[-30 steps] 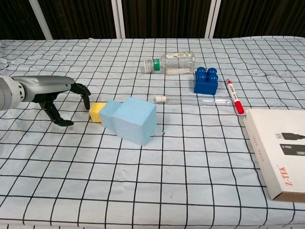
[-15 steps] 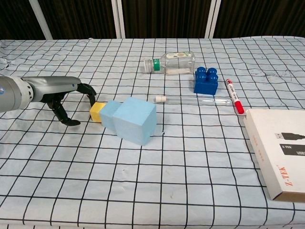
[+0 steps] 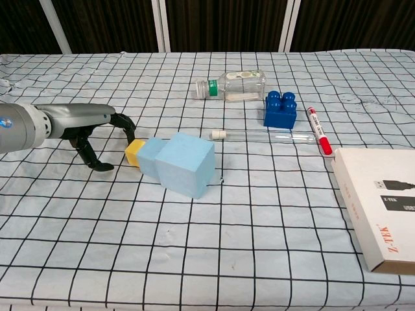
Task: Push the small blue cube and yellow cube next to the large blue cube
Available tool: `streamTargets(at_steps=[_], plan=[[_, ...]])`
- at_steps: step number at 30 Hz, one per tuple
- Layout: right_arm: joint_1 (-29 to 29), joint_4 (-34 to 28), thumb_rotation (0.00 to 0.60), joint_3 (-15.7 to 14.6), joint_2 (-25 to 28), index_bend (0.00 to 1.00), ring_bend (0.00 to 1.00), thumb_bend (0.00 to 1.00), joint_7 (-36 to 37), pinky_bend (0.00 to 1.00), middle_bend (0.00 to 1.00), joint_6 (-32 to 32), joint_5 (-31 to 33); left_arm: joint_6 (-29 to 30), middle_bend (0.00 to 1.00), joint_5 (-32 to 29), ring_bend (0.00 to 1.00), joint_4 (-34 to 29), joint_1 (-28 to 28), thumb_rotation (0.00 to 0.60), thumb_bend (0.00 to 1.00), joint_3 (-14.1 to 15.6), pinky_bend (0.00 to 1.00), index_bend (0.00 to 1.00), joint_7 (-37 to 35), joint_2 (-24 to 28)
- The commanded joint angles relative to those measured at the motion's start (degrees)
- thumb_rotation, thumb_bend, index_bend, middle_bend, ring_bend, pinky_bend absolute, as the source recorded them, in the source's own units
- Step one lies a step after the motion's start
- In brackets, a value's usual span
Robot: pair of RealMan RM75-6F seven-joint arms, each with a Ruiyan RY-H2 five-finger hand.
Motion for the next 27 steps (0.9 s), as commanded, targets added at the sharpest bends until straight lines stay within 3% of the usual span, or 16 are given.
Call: streamTargets(at_steps=[1,8,12,17,21,24,27], plan=[[-0.01,0.0,0.6,0.02,0.0,0.0,0.0,0.22,0.02,0.11,0.04,0.05,-0.01,0.14,0.08,-0.16,0.0,-0.13,-0.05,0.6,0.31,-0.02,0.0,0.31,0.2,0.08],[-0.01,0.03,0.6,0.03,0.0,0.0,0.0,0.22,-0.03,0.11,0.04,-0.02,0.08,1.62,0.07,-0.9,0.0,-1.09,-0.01,0.6,0.31,-0.06,0.0,0.3,1.4,1.32],[0.01,0.06,0.6,0.02,0.01,0.0,0.0,0.22,0.02,0.11,0.04,-0.23,0.22,4.6,0.07,0.3,0.0,-2.75,0.77,0.6,0.31,-0.65,0.0,0.22,1.61,3.21],[0.02,0.09,0.6,0.01,-0.02,0.0,0.0,0.22,0.01,0.11,0.04,-0.26,0.22,9.58,0.06,9.25,0.0,-8.96,4.42,0.6,0.29,0.67,0.0,0.19,-1.11,8.94],[0.15,0.26,0.6,-0.08,-0.1,0.0,0.0,0.22,-0.16,0.11,0.04,-0.66,0.29,24.37,0.06,25.68,0.0,-10.68,12.93,0.6,0.19,6.32,0.0,0.15,-0.71,13.27],[0.25,0.24,0.6,-0.17,-0.2,0.0,0.0,0.22,-0.37,0.11,0.04,-0.91,0.27,35.77,0.05,32.89,0.0,-8.95,20.07,0.6,0.17,10.25,0.0,0.12,1.66,13.66],[0.5,-0.05,0.6,-0.31,-0.26,0.0,0.0,0.22,-0.99,0.11,0.04,-1.25,0.04,41.97,0.03,35.35,0.0,-8.06,26.21,0.6,0.16,12.29,0.0,0.11,-2.91,14.43]])
